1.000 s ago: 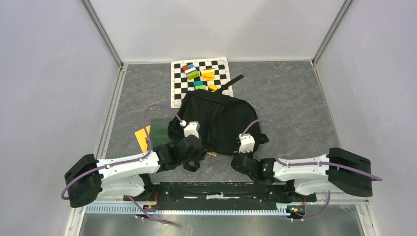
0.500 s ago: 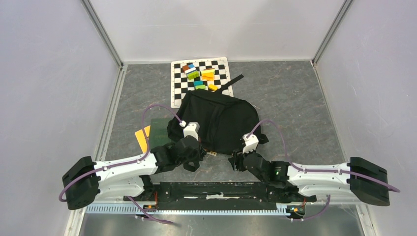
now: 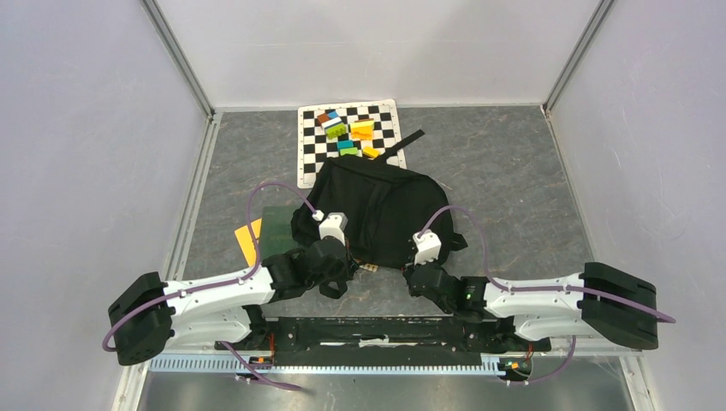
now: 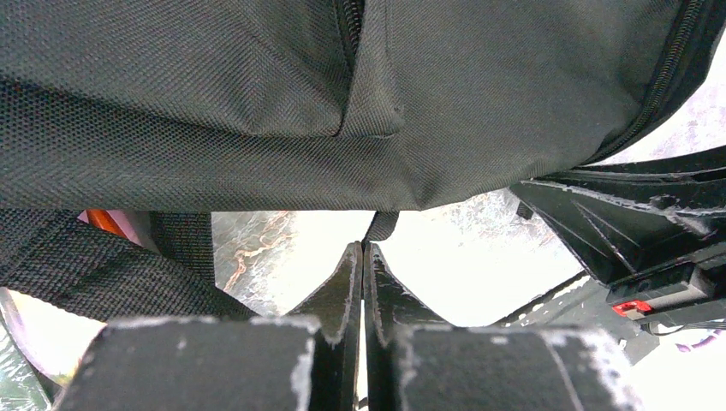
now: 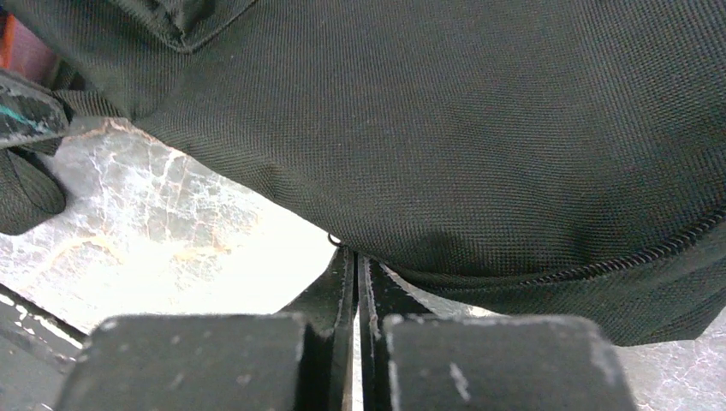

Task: Pack the student bag
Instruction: Unzip the student bag at the center of the board.

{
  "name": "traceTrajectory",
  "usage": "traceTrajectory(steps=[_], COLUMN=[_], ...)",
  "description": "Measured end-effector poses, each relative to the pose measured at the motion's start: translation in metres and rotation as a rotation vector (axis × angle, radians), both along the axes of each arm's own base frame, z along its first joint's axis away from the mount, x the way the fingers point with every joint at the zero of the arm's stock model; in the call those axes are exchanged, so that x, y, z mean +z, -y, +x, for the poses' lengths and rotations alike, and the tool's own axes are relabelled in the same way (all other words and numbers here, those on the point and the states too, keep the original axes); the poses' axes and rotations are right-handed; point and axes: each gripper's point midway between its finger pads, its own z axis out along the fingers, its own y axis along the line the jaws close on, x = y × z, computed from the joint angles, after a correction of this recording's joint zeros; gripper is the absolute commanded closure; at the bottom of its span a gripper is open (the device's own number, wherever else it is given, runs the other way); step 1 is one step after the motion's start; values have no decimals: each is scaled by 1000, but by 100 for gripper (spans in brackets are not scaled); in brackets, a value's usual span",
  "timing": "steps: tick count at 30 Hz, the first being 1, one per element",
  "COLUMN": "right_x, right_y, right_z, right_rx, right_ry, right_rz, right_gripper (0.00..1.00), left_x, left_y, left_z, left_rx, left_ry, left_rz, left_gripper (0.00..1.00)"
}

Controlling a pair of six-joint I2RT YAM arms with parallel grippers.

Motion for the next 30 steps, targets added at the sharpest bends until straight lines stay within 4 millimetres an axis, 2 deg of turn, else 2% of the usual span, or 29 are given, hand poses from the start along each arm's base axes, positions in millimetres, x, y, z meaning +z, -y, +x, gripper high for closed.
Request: traceTrajectory(steps=[4, 8, 15, 18, 25, 30], right_x=[4, 5, 3, 9, 28, 41], right_y=[2, 13, 52, 64, 73, 70], right_z=[3, 4, 7, 10, 17, 20], right_rx=[-40, -81, -207, -256, -286, -192], right_ry=[2, 0, 12, 28, 81, 131], right_rz=[19, 4, -104, -145, -166, -204], right_gripper=[100, 100, 100, 100, 100, 100], left_x=[-1, -2, 5, 7, 7, 4], left_y=[-2, -6, -7, -7, -10, -14], left_z=[1, 2, 3, 5, 9, 10], left_rx=[7, 20, 43, 56, 93, 108], left_ry=[2, 6, 11, 8, -5, -12], left_rz=[9, 22, -3, -18, -33, -29], left_gripper=[98, 98, 98, 98, 98, 98])
